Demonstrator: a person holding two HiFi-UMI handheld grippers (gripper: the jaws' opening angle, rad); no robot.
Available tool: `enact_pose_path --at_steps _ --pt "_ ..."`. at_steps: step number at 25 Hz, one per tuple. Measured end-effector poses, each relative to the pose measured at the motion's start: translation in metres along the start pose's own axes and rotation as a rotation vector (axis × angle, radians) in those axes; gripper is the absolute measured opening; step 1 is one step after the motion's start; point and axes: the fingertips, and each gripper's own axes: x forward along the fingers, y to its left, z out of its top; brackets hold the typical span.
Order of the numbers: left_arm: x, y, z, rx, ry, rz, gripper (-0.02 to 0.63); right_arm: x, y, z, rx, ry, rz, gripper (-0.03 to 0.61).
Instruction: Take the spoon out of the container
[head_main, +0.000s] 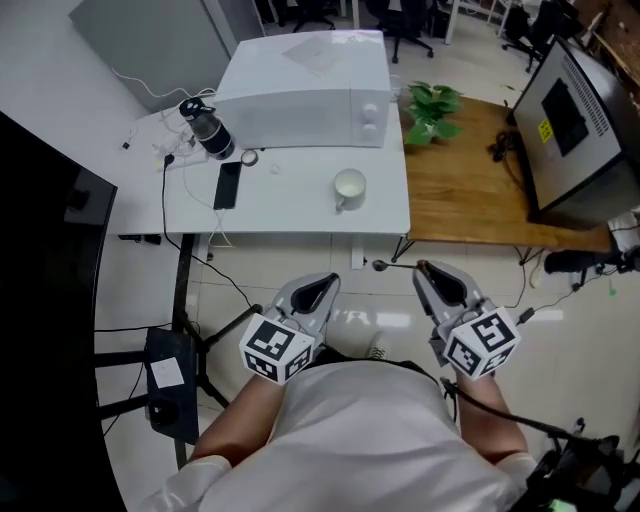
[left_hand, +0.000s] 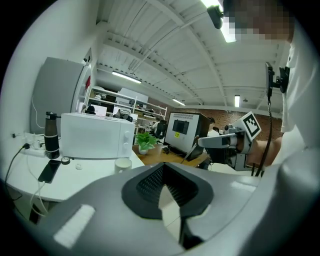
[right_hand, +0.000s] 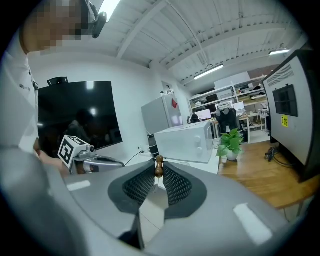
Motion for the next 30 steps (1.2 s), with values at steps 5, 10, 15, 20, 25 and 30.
enact_pose_path --at_steps 5,10,15,20,25,30 --pt "-0.012 0.010 0.007 0.018 0.020 -0.056 0.005 0.007 0.015 -0.001 0.020 0.006 -0.051 0.057" --pt "-0.018 0.020 0.006 0.040 0.033 -0.099 0.005 0.015 0.028 -0.005 0.027 0.006 -0.083 0.057" --pt "-0.022 0.027 0.005 0.046 0.043 -0.117 0.005 0.019 0.035 -0.008 0.032 0.014 -0.105 0.055" --pt "-0.026 0.035 0.001 0.038 0.046 -0.106 0.005 0.024 0.039 -0.008 0.026 0.007 -0.112 0.055" --pt "-0.025 0.038 0.000 0.040 0.052 -0.100 0.005 0.027 0.040 -0.010 0.025 0.013 -0.107 0.055" --pt "-0.024 0.040 0.002 0.042 0.047 -0.092 0.005 0.027 0.038 -0.010 0.027 0.009 -0.104 0.055"
